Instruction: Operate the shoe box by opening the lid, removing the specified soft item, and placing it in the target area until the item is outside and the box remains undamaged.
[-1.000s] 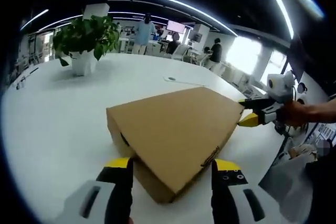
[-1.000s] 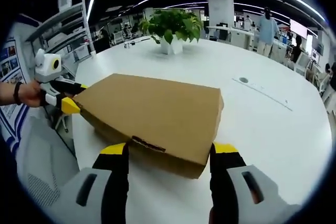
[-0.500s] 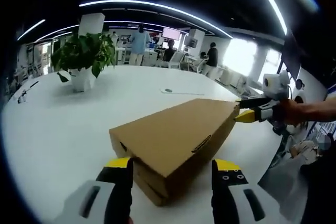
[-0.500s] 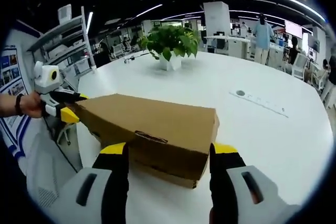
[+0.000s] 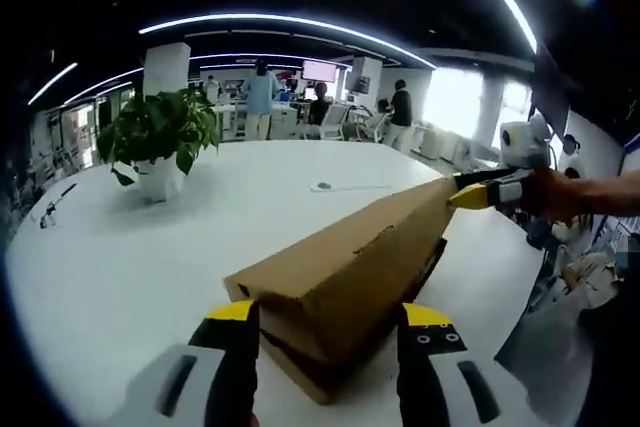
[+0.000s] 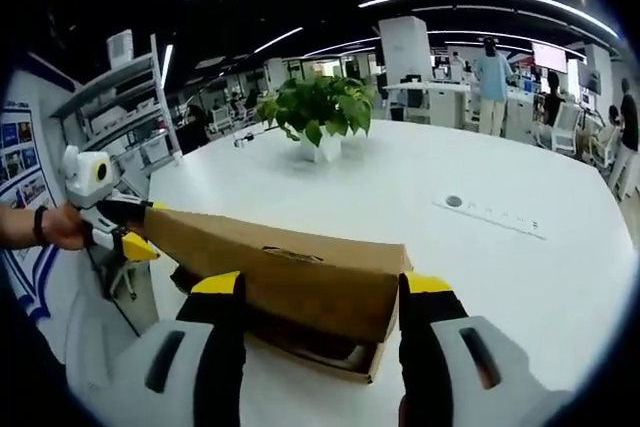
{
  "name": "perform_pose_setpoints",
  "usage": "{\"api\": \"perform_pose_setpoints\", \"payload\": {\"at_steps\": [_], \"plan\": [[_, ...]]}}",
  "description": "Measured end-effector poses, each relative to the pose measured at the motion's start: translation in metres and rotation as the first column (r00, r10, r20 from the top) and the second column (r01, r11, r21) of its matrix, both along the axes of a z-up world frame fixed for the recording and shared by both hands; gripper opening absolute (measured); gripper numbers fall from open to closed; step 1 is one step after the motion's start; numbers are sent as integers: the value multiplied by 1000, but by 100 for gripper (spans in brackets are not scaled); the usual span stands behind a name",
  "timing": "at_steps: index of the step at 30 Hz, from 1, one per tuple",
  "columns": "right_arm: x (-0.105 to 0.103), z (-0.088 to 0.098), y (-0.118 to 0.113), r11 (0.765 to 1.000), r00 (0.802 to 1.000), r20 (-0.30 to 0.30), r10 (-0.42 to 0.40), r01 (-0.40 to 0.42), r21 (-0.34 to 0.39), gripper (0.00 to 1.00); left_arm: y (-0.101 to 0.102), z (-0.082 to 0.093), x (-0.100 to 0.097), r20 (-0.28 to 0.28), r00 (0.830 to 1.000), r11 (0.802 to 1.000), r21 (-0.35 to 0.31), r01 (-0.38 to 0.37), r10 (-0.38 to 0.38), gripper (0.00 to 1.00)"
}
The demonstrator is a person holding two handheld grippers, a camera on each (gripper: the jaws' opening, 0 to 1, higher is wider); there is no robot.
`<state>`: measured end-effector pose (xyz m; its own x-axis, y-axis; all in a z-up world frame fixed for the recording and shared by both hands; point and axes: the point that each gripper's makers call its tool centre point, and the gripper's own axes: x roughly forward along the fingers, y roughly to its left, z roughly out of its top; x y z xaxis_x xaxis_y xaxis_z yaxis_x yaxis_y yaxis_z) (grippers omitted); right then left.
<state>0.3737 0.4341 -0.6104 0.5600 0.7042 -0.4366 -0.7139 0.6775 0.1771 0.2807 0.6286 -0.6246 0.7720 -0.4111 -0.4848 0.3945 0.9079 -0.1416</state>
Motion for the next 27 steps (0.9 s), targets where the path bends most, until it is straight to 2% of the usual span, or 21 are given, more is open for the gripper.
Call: {"api": "perform_pose_setpoints", "payload": {"at_steps": [16,24,25,27], "plan": [[24,30,11,999,998,59,-16,14,34,57,18,16,20,60,994,995,30,-92,90,38],[34,44,17,999,996,81,-23,19,50,56,35,27,35,98,979,980,72,-184,177,20],[35,47,18,998,996,84,-24,19,52,56,39,29,38,103,974,975,70,-209,201,18],[36,49,21,999,995,94,-19,15,48,56,41,31,41,99,968,971,27,-236,232,17]]}}
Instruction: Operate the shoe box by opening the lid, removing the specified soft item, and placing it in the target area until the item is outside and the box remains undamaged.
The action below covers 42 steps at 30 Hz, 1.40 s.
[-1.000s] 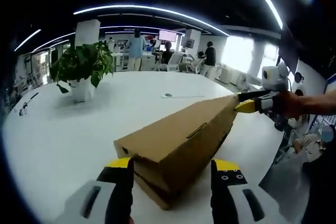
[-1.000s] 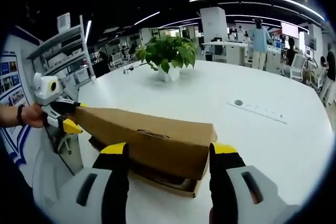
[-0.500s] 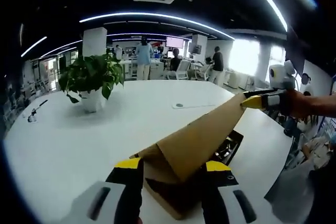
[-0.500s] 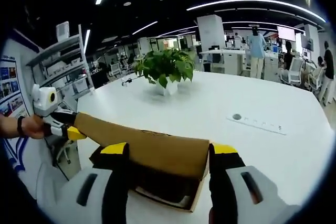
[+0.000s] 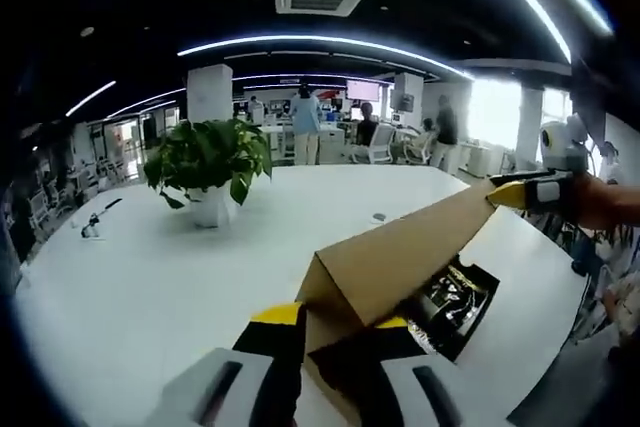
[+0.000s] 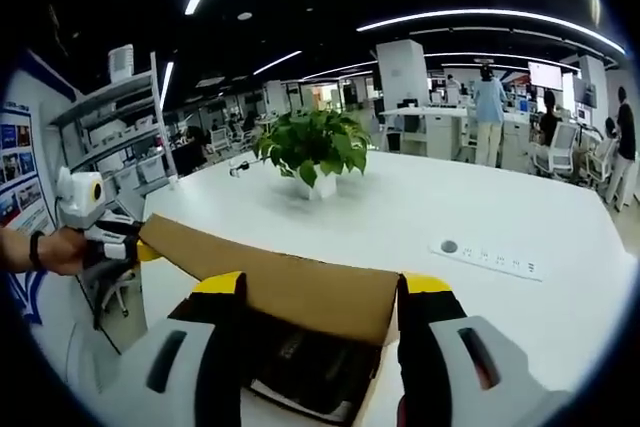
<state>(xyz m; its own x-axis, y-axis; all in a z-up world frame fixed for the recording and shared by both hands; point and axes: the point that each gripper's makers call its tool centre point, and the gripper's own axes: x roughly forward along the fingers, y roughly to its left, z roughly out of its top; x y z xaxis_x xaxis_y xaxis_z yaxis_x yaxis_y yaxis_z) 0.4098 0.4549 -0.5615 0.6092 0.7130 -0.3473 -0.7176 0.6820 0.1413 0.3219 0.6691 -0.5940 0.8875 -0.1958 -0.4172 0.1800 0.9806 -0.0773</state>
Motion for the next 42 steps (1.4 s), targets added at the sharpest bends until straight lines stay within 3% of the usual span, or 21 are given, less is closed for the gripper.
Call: {"api": "perform_pose_setpoints", "payload": {"at_steps": [5,11,14,19,27,34,42], "plan": [[1,3,2,1000,1000,1,-1,1,7,56,4,0,5,3,1000,999,32,-15,15,15],[1,4,2,1000,1000,-2,8,-8,13,56,5,1,7,-8,999,999,28,-31,32,14],[3,4,-1,999,1000,-8,13,-13,30,54,7,3,9,-22,998,998,-20,-62,61,13],[6,6,-5,999,1000,-2,14,-14,44,51,9,4,14,-39,997,998,8,-69,69,12],[6,8,-13,999,999,20,41,-41,29,49,12,6,17,-59,995,997,2,-79,79,11],[11,-7,-27,1000,1000,2,11,-11,-11,45,15,7,20,-60,995,996,-7,-85,84,11],[32,-27,-35,996,999,-11,-47,46,-78,31,18,8,26,-58,995,996,-12,-88,87,10]]}}
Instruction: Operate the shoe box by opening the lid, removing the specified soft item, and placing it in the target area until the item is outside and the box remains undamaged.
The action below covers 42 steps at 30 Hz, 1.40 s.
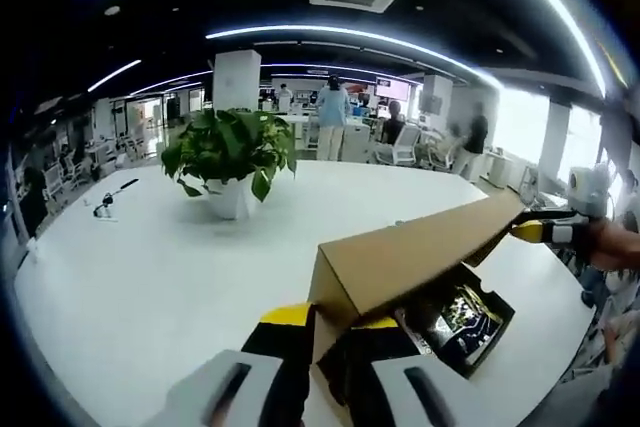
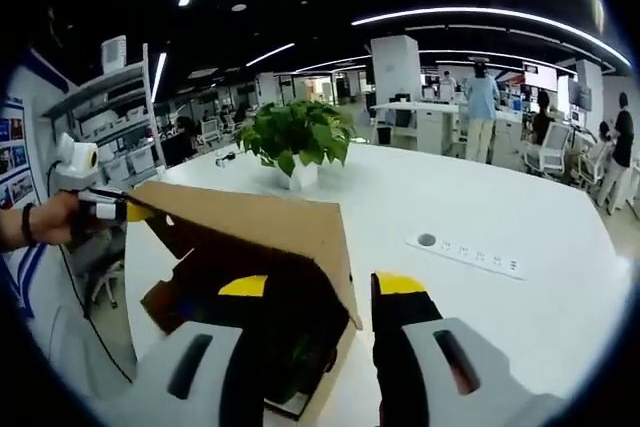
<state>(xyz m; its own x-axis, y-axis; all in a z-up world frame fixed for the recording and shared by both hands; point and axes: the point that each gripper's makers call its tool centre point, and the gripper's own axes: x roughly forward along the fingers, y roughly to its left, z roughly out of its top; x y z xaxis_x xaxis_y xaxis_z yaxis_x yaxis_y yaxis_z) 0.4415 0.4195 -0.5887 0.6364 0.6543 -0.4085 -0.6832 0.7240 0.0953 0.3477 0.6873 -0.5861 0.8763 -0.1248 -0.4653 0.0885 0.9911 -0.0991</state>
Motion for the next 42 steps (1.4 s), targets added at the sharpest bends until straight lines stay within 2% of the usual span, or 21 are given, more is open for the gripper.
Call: {"api": "perform_pose_setpoints", "payload": {"at_steps": [4,8,11,15,19,25,32,38,42], "plan": [[6,-5,-1,1000,1000,5,-14,14,-20,21,1,0,2,1,1000,1000,-1,1,-1,10],[13,-10,-1,999,1000,7,-13,14,-32,16,2,0,3,4,1000,1000,-2,-1,1,10],[17,-11,-2,999,1000,2,-26,27,-23,8,2,0,4,7,1000,1000,-1,-3,3,10],[14,-12,5,1000,1000,-8,-11,10,-12,3,2,1,6,12,1000,1000,-1,-5,5,9],[19,-12,4,1000,999,-33,-23,24,18,3,4,1,9,18,1000,1000,-3,-11,11,9],[23,-13,7,999,999,-40,-24,25,24,2,7,-1,15,21,1000,1000,-1,-20,20,8],[34,-14,8,998,998,-61,-31,35,59,2,14,-18,22,-7,999,999,-11,-35,35,5],[44,-21,11,998,996,-77,-33,37,51,1,19,-34,29,-34,998,999,-22,-46,46,3],[48,-34,9,999,994,-104,-38,42,28,0,23,-40,35,-44,998,998,-27,-54,53,3]]}}
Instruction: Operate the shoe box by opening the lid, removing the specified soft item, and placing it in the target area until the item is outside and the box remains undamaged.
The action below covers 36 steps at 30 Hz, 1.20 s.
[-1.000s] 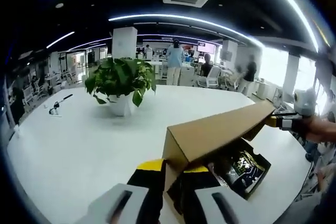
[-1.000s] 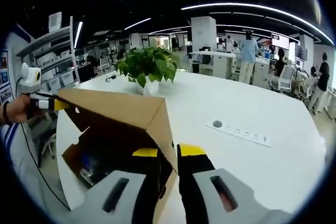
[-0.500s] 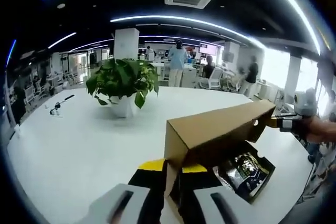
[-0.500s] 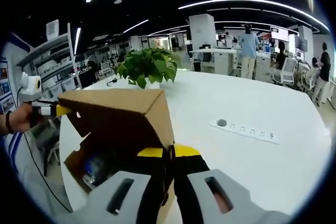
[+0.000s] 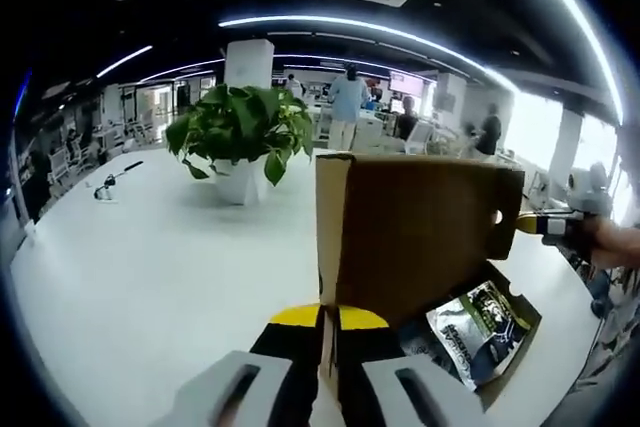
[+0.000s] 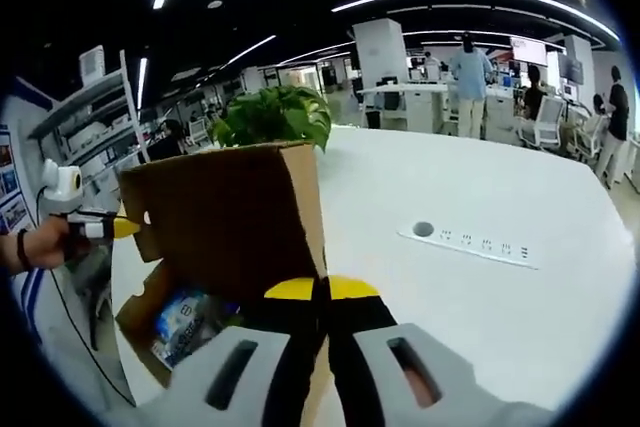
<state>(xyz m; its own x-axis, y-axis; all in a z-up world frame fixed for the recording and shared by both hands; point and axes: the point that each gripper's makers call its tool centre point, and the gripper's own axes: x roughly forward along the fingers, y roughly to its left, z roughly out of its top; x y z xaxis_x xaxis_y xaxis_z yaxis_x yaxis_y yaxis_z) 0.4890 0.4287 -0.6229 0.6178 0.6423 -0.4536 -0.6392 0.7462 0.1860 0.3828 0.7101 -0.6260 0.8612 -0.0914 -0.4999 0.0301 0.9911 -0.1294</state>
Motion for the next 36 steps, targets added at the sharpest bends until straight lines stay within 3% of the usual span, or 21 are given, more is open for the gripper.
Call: {"api": "perform_pose_setpoints", "payload": {"at_steps": [14,28,36], "plan": [[19,-11,6,999,998,-52,-16,18,34,0,8,-14,20,-29,1000,1000,-5,-6,6,3],[31,-22,11,999,996,-81,-31,33,22,0,15,-26,36,-67,998,1000,-3,-9,9,3],[38,-30,13,996,991,-114,-69,74,41,0,16,-30,41,-90,996,1000,24,-8,11,3]]}}
